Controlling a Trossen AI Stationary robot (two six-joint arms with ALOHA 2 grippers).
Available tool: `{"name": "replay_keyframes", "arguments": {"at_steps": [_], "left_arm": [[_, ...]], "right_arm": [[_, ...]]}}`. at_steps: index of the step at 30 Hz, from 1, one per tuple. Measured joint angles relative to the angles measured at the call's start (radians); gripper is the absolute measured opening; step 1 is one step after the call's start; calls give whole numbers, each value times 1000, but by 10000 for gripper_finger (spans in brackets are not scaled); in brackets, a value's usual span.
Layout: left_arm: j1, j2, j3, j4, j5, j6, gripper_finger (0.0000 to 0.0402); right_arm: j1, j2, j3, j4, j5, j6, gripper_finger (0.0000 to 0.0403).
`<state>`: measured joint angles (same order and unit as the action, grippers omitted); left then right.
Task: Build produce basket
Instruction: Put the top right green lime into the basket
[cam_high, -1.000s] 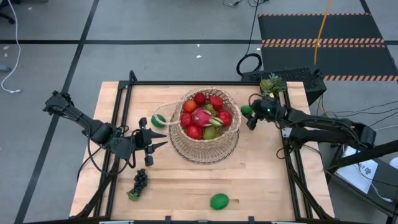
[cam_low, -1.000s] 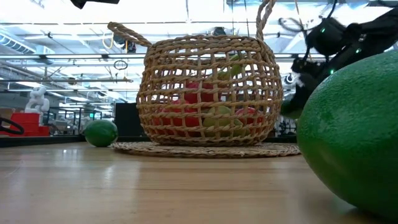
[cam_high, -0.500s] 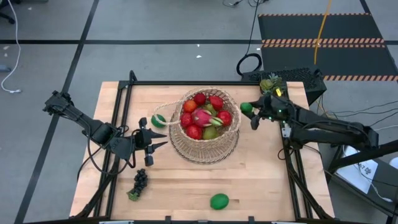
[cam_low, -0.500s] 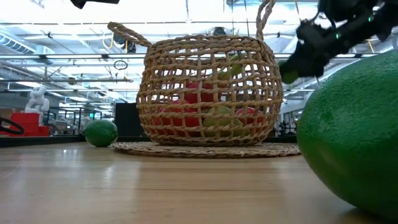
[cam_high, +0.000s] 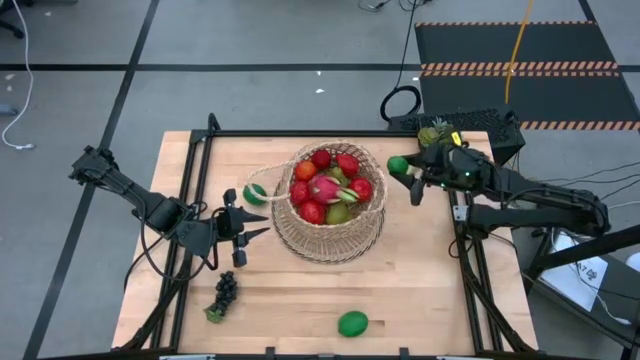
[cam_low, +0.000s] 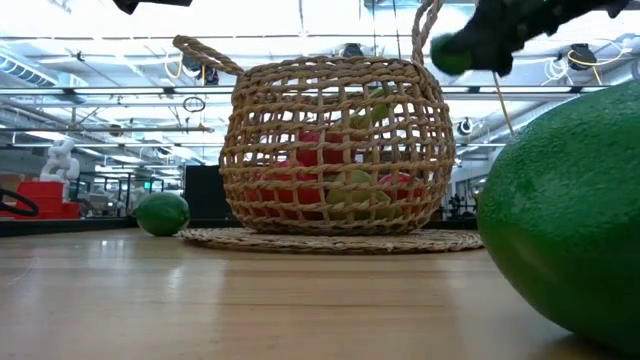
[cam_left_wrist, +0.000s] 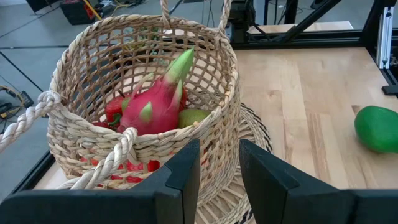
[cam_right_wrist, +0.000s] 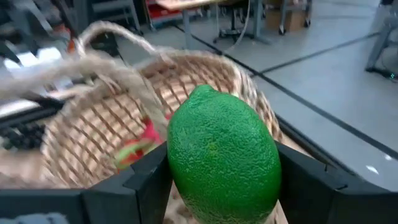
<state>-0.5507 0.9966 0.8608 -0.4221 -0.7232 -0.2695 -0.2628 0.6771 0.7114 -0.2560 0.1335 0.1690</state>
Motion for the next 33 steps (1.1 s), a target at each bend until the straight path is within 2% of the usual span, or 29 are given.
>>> {"name": "replay_keyframes", "arguments": {"at_steps": [4,10,13,21,29,33], "left_arm": [[0,0,0,0,0,0,113],[0,0,0,0,0,0,113],[0,0,0,0,0,-2,113],[0,0,0,0,0,-2,113],[0,0,0,10,0,-21,113],[0,0,0,10,0,-22,113]], "right_arm": [[36,0,35,22,2,2,235],[111,0,69,143,74,-30,235],[158,0,69,211,77,-30,235],[388,20,69,369,13,-41,235],[617,153,69,524,266,-187,235],[672,237,69,649,294,-249,235]]}}
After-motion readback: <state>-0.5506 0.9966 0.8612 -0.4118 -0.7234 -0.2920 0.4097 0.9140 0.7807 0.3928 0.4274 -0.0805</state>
